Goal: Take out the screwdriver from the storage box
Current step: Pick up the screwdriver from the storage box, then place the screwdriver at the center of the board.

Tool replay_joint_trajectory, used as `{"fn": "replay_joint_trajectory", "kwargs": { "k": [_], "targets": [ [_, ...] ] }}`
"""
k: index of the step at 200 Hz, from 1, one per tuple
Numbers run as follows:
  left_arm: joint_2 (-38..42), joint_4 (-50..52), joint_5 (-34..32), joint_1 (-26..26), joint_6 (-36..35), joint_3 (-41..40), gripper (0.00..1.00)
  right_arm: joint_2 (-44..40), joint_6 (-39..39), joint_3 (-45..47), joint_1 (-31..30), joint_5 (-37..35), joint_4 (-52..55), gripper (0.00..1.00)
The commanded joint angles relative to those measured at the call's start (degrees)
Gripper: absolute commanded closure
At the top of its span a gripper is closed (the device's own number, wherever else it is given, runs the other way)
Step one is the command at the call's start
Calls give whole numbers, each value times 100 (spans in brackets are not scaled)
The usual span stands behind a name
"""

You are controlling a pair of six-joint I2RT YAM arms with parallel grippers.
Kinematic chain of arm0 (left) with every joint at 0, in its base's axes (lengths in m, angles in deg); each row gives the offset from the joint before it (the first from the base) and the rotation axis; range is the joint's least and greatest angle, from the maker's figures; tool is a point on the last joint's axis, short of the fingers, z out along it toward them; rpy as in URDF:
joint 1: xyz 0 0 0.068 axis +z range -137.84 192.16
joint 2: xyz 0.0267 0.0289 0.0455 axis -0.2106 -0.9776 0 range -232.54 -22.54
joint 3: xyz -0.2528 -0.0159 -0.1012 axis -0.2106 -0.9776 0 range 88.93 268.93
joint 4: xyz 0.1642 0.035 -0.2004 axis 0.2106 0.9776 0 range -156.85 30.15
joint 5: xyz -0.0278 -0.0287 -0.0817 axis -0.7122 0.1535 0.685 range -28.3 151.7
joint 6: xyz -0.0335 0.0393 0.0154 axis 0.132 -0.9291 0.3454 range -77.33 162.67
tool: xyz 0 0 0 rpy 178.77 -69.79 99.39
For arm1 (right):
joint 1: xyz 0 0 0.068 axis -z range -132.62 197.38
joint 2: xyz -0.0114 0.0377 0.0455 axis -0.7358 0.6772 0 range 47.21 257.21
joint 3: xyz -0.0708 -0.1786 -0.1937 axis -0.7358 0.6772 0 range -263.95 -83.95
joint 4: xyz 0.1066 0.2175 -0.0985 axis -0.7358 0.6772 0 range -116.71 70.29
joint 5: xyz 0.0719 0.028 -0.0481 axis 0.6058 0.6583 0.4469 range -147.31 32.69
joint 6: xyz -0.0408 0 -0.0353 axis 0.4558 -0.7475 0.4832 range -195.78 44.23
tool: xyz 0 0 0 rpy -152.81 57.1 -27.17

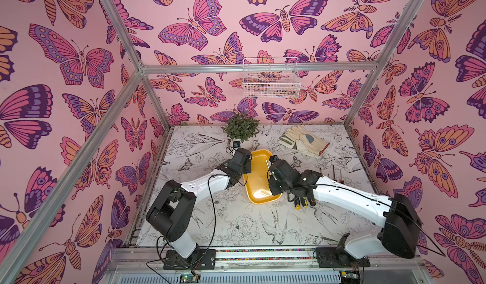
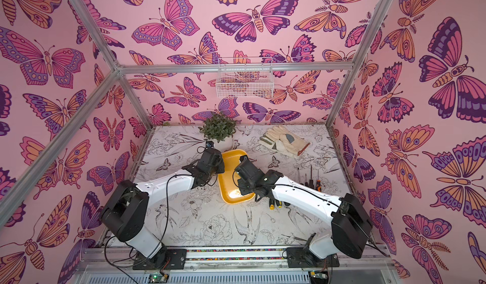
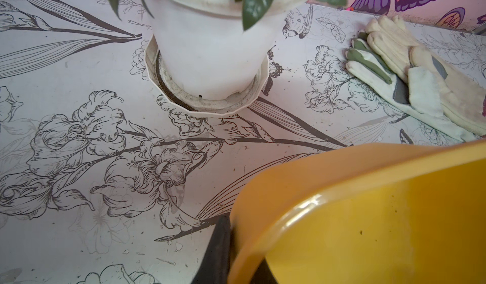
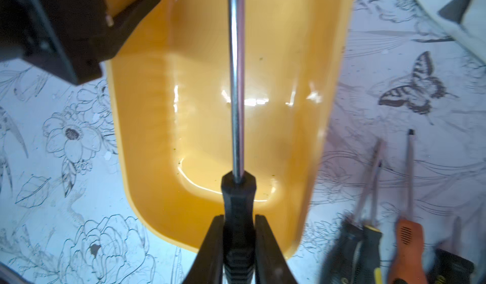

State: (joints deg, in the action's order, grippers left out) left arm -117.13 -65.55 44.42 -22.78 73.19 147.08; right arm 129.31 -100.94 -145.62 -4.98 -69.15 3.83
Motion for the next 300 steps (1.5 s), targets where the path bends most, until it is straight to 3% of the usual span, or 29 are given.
{"fn": "replay_joint_trajectory", "kwargs": {
  "k": [1, 67, 135, 209, 300],
  "targets": [
    [91, -101, 92, -14, 67, -24, 100, -316, 277, 141, 459, -45, 430, 100],
    [121, -101, 119, -20, 74, -40, 100, -783, 1063, 359, 2539, 377, 750, 100],
    [155, -118, 163, -16, 47, -60, 100, 1, 1815, -234, 4476, 534, 1024, 100],
    [153, -139, 242, -11, -17, -49, 100, 938, 2003, -689, 5260, 119, 1162, 100],
    [146, -224, 332, -8, -63, -74, 100, 1108, 2148, -436, 6121, -49, 1098, 100]
  ]
}}
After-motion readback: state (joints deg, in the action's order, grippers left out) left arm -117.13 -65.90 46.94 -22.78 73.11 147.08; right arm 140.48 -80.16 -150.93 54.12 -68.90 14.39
